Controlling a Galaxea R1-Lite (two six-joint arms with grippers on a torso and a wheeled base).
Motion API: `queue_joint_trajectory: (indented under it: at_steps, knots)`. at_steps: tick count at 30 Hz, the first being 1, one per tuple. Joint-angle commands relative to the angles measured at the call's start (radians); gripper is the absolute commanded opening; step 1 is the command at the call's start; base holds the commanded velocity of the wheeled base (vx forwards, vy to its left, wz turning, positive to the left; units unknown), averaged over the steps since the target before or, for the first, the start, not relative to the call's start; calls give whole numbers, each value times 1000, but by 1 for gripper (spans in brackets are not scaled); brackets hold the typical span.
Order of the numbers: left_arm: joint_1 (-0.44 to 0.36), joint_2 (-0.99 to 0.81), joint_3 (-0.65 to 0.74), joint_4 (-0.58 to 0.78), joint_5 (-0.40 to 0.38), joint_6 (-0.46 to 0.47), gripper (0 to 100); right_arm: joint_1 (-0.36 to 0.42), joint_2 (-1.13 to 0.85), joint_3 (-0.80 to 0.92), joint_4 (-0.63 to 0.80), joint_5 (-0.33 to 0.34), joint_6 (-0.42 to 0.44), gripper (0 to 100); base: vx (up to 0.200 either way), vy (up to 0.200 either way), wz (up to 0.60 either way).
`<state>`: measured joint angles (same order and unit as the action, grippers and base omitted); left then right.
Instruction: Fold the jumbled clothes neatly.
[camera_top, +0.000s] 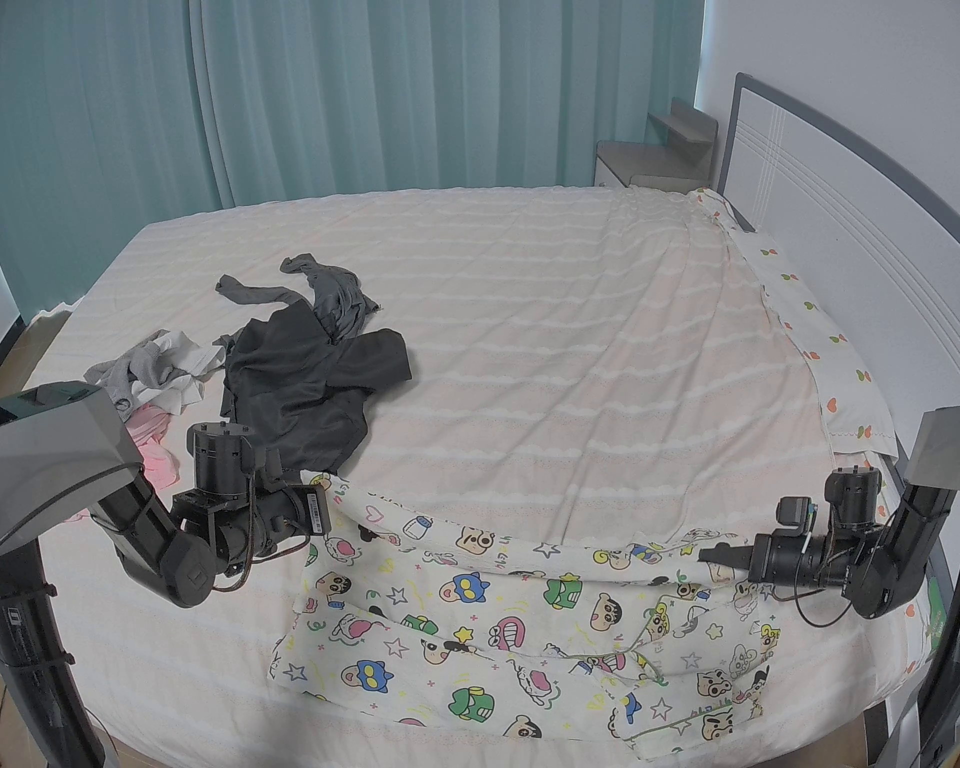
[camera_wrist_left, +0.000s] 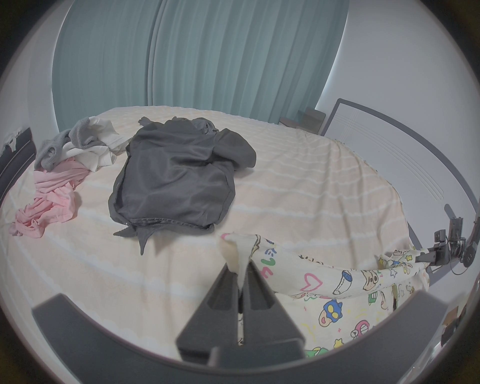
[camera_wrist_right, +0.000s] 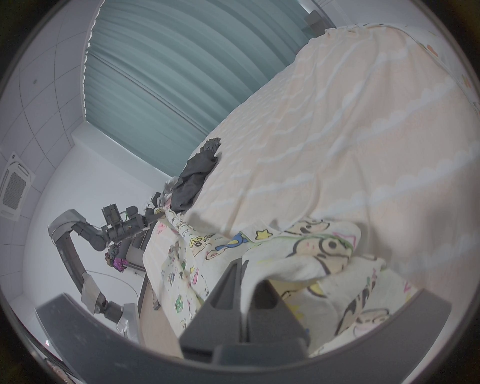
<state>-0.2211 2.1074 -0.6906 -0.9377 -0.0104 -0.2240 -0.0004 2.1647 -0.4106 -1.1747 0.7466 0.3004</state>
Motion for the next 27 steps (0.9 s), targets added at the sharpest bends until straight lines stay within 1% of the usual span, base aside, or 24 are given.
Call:
queue_joint_trajectory:
  at_steps: [1, 3, 4, 6, 7, 8, 9, 11, 21, 23, 24, 27]
  knots:
    - [-3, 0, 40, -9, 0, 8, 0, -1, 0, 78, -16, 11, -27, 0, 0, 0, 0]
    - [-3, 0, 43, -12, 0, 8, 0, -1, -2, 84, -17, 13, -32, 0, 0, 0, 0]
    - [-3, 2, 65, -30, 0, 8, 0, -1, -6, 119, -22, 13, -66, 0, 0, 0, 0]
    - [-3, 6, 79, -43, 0, 9, 0, -1, -3, 138, -25, 13, -87, 0, 0, 0, 0]
    - [-3, 9, 97, -58, 0, 9, 0, -1, 3, 159, -25, 13, -116, 0, 0, 0, 0]
    - [-3, 11, 99, -59, 0, 9, 0, -1, 3, 159, -25, 13, -119, 0, 0, 0, 0]
    - [-4, 17, 120, -79, 0, 9, 0, -1, 11, 177, -25, 11, -150, 0, 0, 0, 0]
    - [-4, 36, 141, -102, 0, 9, 0, -1, 20, 193, -26, 13, -176, 0, 0, 0, 0]
    - [-21, 141, 223, -222, 0, 9, 0, -7, 66, 245, -26, 4, -222, 0, 0, 0, 0]
    - [-31, 163, 249, -276, 0, 8, 0, -6, 70, 265, -26, 8, -247, 0, 0, 0, 0]
    - [-31, 163, 249, -276, 0, 8, 0, -6, 70, 265, -26, 8, -247, 0, 0, 0, 0]
    - [-34, 189, 267, -325, 1, 8, 0, -7, 83, 283, -26, 8, -290, 0, 0, 0, 0]
